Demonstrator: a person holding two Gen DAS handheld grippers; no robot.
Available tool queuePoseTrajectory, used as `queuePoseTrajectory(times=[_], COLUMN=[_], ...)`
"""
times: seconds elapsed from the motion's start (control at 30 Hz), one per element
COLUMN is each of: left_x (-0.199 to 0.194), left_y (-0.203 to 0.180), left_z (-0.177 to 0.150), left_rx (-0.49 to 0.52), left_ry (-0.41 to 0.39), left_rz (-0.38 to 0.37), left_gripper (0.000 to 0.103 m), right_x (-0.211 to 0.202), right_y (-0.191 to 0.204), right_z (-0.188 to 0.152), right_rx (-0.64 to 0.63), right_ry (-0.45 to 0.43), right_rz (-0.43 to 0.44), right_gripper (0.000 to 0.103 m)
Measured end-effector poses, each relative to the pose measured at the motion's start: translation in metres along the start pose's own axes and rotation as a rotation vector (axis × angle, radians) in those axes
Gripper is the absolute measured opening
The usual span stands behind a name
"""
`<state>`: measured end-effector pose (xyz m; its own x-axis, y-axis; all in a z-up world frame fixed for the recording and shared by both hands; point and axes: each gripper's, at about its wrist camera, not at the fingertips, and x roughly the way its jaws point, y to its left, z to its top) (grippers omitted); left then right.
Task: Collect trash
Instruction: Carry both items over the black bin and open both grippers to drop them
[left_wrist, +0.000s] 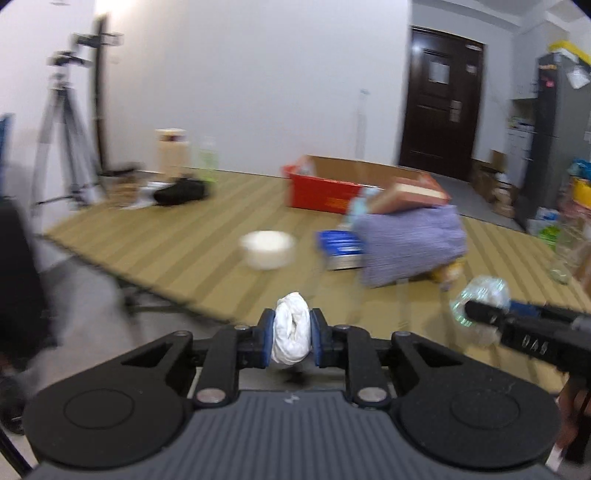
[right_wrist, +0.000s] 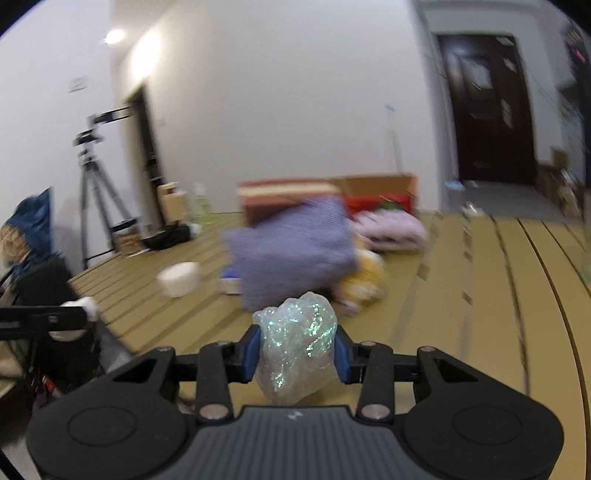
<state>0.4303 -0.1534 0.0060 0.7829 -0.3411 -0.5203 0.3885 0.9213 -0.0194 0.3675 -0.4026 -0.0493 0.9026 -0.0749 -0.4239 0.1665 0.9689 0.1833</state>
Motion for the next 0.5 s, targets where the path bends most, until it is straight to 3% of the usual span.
queuePoseTrajectory(times=[0.13, 0.27, 0.4, 0.5], left_x=[-0.064, -0.102, -0.112, -0.102], left_y=[0.051, 0.097, 0.132, 0.148], left_z=[-0.021, -0.042, -0.057, -0.065], left_rx=[-0.039, -0.120, -0.191, -0.232], left_ry=[-0.030, -0.014, 0.035, 0.076], left_rz=[0.105, 0.197, 0.246, 0.232], left_gripper=[0.021, 0.021, 0.021, 0.022], right_x=[-0.015, -0.017, -0.015, -0.007], right_y=[0.068, 0.130, 0.179, 0.205], right_z=[0.003, -0.001, -0.004, -0.007], right_rx=[-0.080, -0.127, -0.180, -0.196], right_ry=[0.036, 0.098, 0.140, 0.187], right_rz=[0.176, 0.332, 0.420, 0.456], right_gripper=[0.039, 0.039, 0.040, 0.041])
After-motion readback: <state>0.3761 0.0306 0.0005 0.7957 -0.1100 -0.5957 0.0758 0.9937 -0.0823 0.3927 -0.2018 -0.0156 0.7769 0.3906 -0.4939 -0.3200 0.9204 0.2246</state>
